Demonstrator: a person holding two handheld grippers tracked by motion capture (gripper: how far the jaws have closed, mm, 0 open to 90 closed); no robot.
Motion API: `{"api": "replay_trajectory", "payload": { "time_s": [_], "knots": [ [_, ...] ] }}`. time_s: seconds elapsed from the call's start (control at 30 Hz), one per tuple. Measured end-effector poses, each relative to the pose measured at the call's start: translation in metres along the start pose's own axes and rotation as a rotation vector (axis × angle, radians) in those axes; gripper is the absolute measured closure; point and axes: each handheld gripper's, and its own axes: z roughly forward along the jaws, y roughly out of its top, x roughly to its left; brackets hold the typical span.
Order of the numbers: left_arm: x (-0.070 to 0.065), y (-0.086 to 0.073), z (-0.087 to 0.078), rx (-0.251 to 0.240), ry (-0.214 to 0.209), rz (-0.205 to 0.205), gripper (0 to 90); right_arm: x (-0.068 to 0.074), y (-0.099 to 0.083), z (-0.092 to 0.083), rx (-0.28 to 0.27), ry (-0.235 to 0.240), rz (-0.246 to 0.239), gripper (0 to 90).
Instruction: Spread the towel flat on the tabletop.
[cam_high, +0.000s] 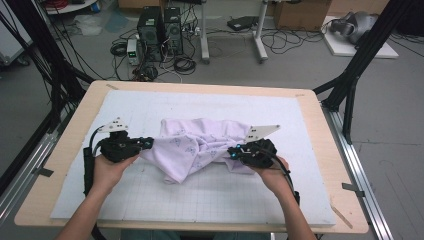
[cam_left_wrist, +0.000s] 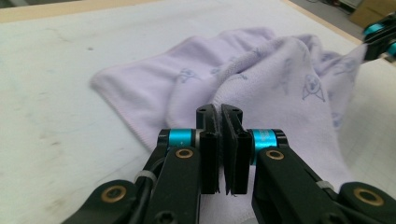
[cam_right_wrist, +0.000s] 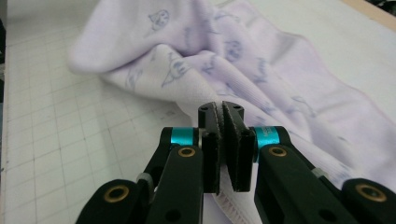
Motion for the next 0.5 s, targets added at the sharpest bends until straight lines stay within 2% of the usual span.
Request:
{"api": "replay_trajectory", "payload": {
  "time_s": [0.17,0.37,0.43,0.5],
  "knots": [
    [0.003,-0.006,-0.010,0.022,0.044,0.006,85.7,-0.014,-0.005,-0.024,0.014,-0.049,0.023,86.0],
    [-0.008,-0.011,-0.017,0.037,0.029,0.036,85.7,-0.021,-0.005,-0.054,0.006,-0.105,0.026,86.2],
    [-0.010,-0.012,-0.016,0.045,0.018,0.041,85.7,-0.025,-0.003,-0.064,0.012,-0.134,0.021,86.2],
    [-0.012,-0.012,-0.010,0.058,0.030,0.054,85.6,-0.030,-0.001,-0.067,0.016,-0.146,0.038,86.2]
  ]
}}
